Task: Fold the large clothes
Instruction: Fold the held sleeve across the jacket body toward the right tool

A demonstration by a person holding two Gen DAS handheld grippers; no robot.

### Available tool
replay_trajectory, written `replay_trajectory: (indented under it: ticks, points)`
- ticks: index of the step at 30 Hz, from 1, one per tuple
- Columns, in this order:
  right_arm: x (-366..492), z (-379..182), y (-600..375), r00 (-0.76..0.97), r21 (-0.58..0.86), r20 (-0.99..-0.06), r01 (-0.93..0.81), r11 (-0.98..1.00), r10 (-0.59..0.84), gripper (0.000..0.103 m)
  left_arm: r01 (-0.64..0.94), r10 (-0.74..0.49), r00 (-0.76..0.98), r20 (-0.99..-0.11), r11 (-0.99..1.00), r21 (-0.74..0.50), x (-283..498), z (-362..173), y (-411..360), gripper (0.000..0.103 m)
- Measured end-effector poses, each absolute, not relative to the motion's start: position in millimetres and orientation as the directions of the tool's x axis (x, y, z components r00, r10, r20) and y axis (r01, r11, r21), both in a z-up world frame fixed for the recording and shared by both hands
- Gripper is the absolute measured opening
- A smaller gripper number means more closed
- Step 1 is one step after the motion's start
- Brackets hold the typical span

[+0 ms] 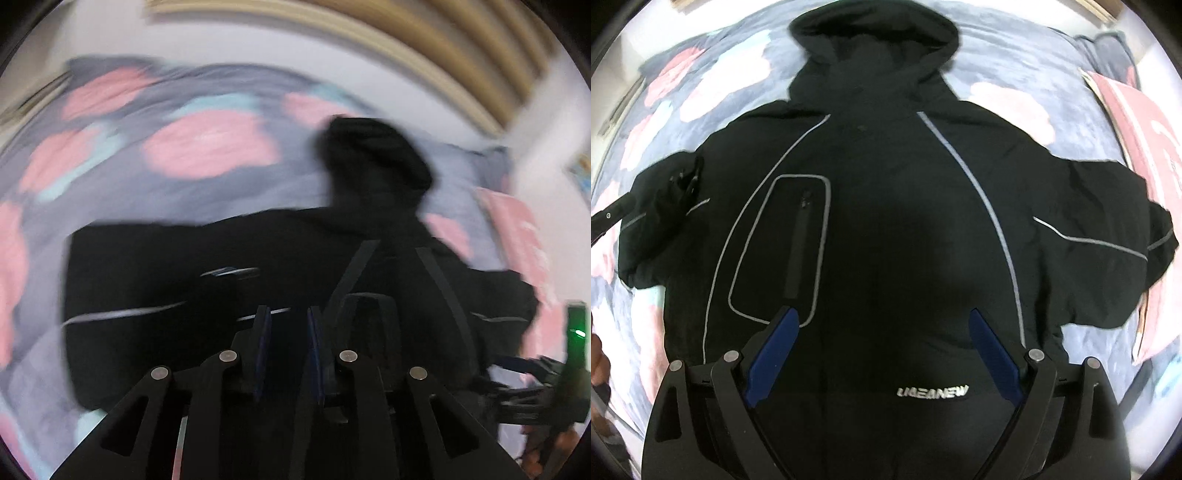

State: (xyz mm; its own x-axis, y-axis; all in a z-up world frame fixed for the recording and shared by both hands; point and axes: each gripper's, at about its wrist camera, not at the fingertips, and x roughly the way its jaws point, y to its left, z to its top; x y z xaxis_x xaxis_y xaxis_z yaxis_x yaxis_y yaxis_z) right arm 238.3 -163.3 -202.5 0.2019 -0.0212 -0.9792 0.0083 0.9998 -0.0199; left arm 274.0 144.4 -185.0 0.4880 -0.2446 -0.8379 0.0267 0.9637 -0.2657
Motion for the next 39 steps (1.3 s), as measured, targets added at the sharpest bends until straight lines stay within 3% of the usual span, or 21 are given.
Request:
replay_trajectory:
  ticks: [3, 9, 10, 11, 13, 16, 19, 20, 23, 25, 28, 32, 39]
  points:
    - [241.2, -209.4, -144.6, 0.192, -0.023, -0.981, -0.042, 0.999, -0.014, 0.094, -0.039, -0.193, 0.461, -0.866, 0.971, -0.237, 273.0, -207.3, 177.0, 0.021]
    - [242.6, -214.1, -119.2, 0.187, -0.038, -0.982, -0.098, 0.994, -0.019, 0.094, -0.048, -0.252, 0.406, -0.878, 0.954, -0.296, 297.4, -250.1, 184.2, 0.022]
    - [242.4, -215.4, -118.2, 0.185, -0.043, -0.983, -0.099, 0.994, -0.024, 0.094, -0.039, -0.252, 0.392, -0.885, 0.956, -0.290, 302.2, -259.1, 180.1, 0.027]
    - [242.6, -216.3, -118.0, 0.181, -0.045, -0.983, -0.098, 0.994, -0.027, 0.094, -0.031, -0.246, 0.376, -0.893, 0.960, -0.278, 307.4, -267.9, 177.1, 0.043]
    - [243.4, -219.1, -120.1, 0.171, -0.049, -0.985, -0.090, 0.995, -0.033, 0.094, 0.011, -0.251, 0.352, -0.902, 0.964, -0.264, 313.2, -281.1, 167.1, 0.062]
    - [245.1, -223.3, -124.5, 0.159, -0.055, -0.986, -0.077, 0.996, -0.042, 0.094, 0.044, -0.183, 0.338, -0.923, 0.983, -0.179, 316.4, -295.3, 153.7, 0.069]
    - [245.9, -227.0, -127.4, 0.146, -0.050, -0.988, -0.065, 0.997, -0.040, 0.094, 0.040, -0.135, 0.368, -0.920, 0.991, -0.129, 314.7, -299.9, 149.2, 0.069]
    - [245.8, -227.4, -127.6, 0.145, -0.048, -0.989, -0.063, 0.997, -0.038, 0.094, 0.029, -0.133, 0.380, -0.915, 0.991, -0.132, 313.6, -299.7, 150.4, 0.064]
    - [244.2, -227.1, -128.7, 0.146, -0.039, -0.989, -0.064, 0.997, -0.029, 0.094, -0.022, -0.120, 0.408, -0.905, 0.990, -0.141, 310.1, -292.7, 157.7, 0.033]
    - [241.9, -226.7, -128.7, 0.148, -0.036, -0.989, -0.065, 0.997, -0.026, 0.094, -0.026, -0.157, 0.437, -0.885, 0.982, -0.187, 304.3, -278.2, 160.9, 0.026]
    - [237.5, -224.9, -134.5, 0.156, -0.029, -0.988, -0.055, 0.998, -0.020, 0.094, 0.051, -0.227, 0.488, -0.843, 0.971, -0.232, 293.0, -241.2, 145.6, 0.026]
    - [231.8, -221.8, -152.8, 0.168, -0.027, -0.986, -0.011, 1.000, -0.025, 0.094, 0.195, -0.423, 0.505, -0.752, 0.905, -0.378, 280.9, -187.3, 103.6, 0.026]
    - [216.0, -208.6, -220.6, 0.194, -0.051, -0.978, 0.153, 0.987, -0.081, 0.094, 0.455, -0.696, 0.353, -0.626, 0.712, -0.535, 288.2, -151.7, -24.9, 0.026]
